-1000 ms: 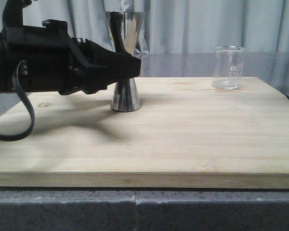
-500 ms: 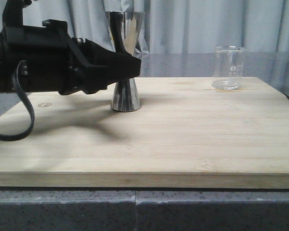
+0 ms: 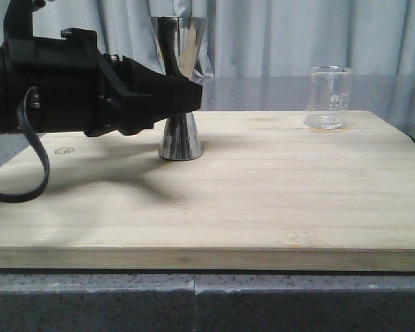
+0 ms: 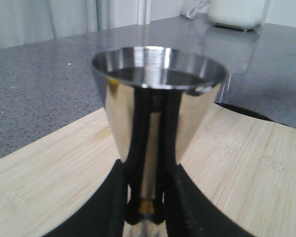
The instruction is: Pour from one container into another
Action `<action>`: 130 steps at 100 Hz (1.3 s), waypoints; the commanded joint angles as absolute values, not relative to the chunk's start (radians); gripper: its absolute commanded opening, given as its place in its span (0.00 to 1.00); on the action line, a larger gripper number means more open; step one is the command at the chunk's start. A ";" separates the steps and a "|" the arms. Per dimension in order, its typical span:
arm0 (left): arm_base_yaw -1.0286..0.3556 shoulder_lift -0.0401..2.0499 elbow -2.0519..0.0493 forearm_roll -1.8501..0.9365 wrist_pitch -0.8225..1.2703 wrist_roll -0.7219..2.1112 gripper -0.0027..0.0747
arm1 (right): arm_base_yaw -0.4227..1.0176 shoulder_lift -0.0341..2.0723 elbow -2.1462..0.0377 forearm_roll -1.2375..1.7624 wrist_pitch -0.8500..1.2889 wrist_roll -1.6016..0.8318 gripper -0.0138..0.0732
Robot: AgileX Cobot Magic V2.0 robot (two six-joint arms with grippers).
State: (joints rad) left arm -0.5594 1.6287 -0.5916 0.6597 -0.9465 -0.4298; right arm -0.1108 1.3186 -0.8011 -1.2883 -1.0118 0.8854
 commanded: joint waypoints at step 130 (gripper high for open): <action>-0.556 1.600 -0.613 0.643 -1.028 -0.435 0.32 | -0.114 1.284 -0.830 -1.238 -1.035 0.885 0.79</action>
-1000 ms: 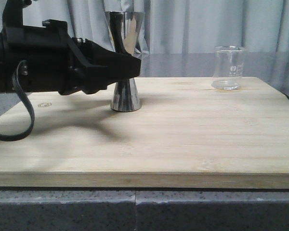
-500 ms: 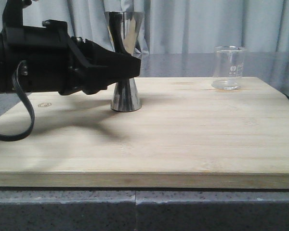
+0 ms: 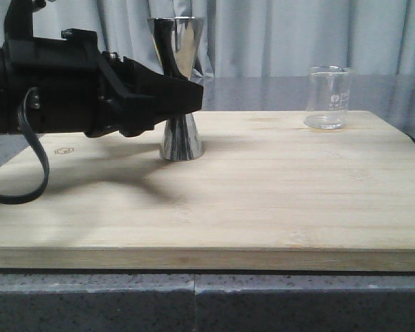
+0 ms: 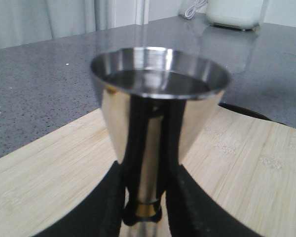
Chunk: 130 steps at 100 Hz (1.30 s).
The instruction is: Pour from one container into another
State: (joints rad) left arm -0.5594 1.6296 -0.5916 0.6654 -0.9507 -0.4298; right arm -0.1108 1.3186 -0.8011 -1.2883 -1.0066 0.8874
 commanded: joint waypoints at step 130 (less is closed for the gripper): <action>-0.556 1.582 -0.613 0.674 -0.985 -0.444 0.62 | -0.114 1.284 -0.830 -1.238 -1.023 0.885 0.79</action>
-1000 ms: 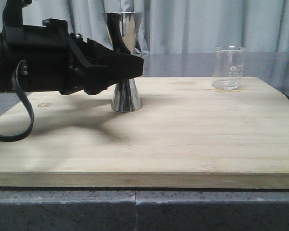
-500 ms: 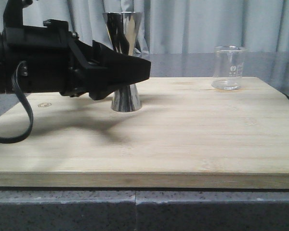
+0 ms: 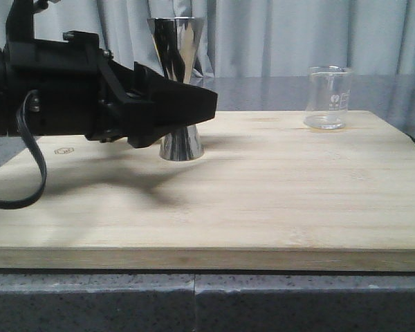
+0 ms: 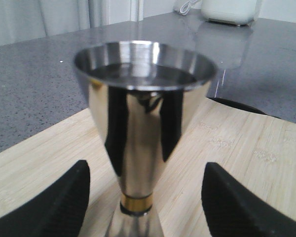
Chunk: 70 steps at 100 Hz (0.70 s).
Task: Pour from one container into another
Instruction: 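Open the left gripper and pull it back from the jigger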
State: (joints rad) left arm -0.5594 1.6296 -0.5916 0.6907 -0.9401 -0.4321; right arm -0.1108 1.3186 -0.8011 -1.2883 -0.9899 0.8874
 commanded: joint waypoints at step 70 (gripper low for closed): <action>-0.556 1.528 -0.613 0.690 -0.890 -0.444 0.62 | -0.114 1.284 -0.830 -1.238 -1.023 0.885 0.79</action>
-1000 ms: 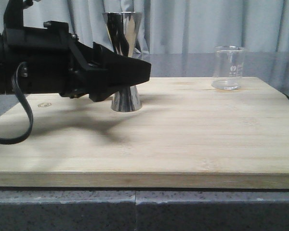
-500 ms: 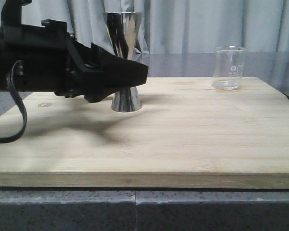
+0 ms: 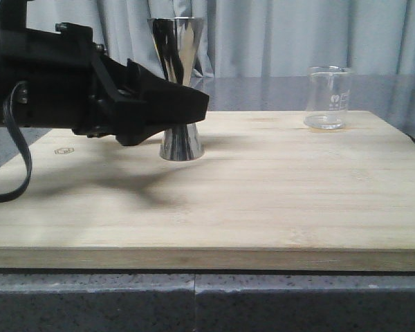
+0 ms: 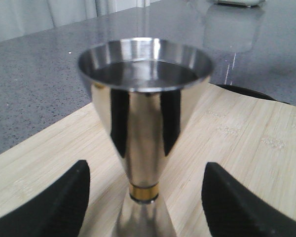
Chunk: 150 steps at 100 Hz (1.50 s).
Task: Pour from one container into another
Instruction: 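Open the left gripper and pull it back from the jigger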
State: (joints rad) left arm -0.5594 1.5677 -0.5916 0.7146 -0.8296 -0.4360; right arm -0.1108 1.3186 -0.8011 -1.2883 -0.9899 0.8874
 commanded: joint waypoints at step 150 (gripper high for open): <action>-0.542 1.116 -0.509 0.613 -0.565 -0.534 0.62 | -0.114 1.283 -0.830 -1.238 -0.986 0.885 0.79</action>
